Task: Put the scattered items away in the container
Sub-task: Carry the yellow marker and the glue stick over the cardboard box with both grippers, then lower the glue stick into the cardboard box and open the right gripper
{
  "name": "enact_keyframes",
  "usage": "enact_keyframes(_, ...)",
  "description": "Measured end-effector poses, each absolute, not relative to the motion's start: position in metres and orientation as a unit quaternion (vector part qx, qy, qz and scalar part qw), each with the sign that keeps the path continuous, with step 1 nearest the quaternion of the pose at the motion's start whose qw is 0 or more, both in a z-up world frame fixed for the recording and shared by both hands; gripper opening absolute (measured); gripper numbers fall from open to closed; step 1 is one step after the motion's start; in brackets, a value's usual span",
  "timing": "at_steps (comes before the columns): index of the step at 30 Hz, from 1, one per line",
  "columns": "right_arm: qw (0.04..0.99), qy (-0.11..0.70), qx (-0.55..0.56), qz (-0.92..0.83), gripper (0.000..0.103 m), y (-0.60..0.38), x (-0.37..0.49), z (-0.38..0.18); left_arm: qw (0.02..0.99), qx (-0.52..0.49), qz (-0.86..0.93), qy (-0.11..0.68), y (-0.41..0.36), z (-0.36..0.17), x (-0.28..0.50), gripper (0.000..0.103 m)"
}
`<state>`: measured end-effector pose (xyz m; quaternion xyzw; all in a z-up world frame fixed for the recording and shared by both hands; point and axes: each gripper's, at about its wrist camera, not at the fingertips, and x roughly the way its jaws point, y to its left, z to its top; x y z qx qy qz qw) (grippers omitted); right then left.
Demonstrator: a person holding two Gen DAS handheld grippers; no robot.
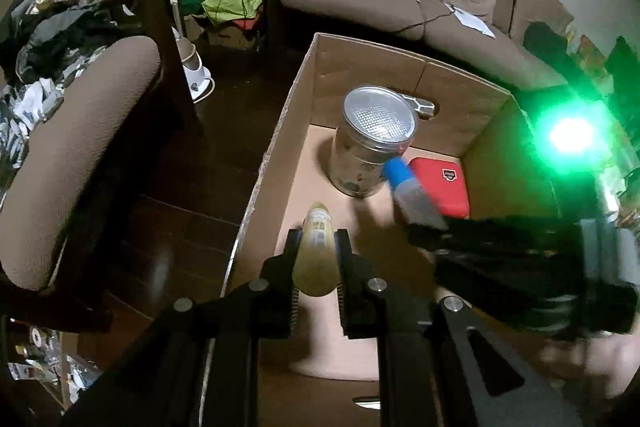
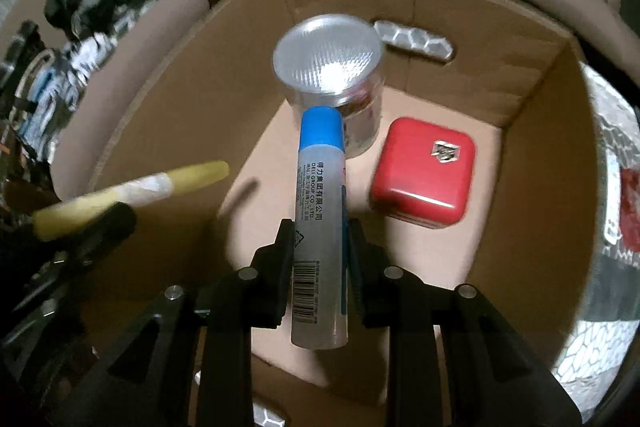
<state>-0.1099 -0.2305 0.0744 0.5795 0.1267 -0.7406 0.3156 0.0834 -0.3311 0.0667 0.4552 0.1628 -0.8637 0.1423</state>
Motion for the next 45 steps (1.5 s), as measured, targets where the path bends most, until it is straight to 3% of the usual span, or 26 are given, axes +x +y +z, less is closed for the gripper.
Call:
enact_keyframes(24, 0.278, 0.216, 0.664, -0.66, 0.025, -0.269, -0.131, -0.015, 0.129, 0.479, -0.855, 0.152, -0.335, 0.051, 0.069, 0.015)
enact_keyframes(29, 0.281, 0.219, 0.64, -0.681, 0.028, -0.254, -0.126, 0.022, 0.137, 0.486, -0.851, 0.145, -0.331, 0.05, 0.064, 0.015)
enact_keyframes(36, 0.317, 0.151, 0.575, -0.739, 0.028, -0.201, -0.118, 0.118, 0.146, 0.519, -0.833, 0.12, -0.314, 0.042, 0.046, 0.015)
enact_keyframes(38, 0.328, 0.145, 0.558, -0.748, 0.032, -0.195, -0.118, 0.138, 0.141, 0.53, -0.828, 0.116, -0.306, 0.039, 0.044, 0.015)
enact_keyframes(45, 0.35, 0.149, 0.529, -0.758, 0.033, -0.163, -0.104, 0.156, 0.145, 0.554, -0.816, 0.082, -0.282, 0.038, 0.046, 0.015)
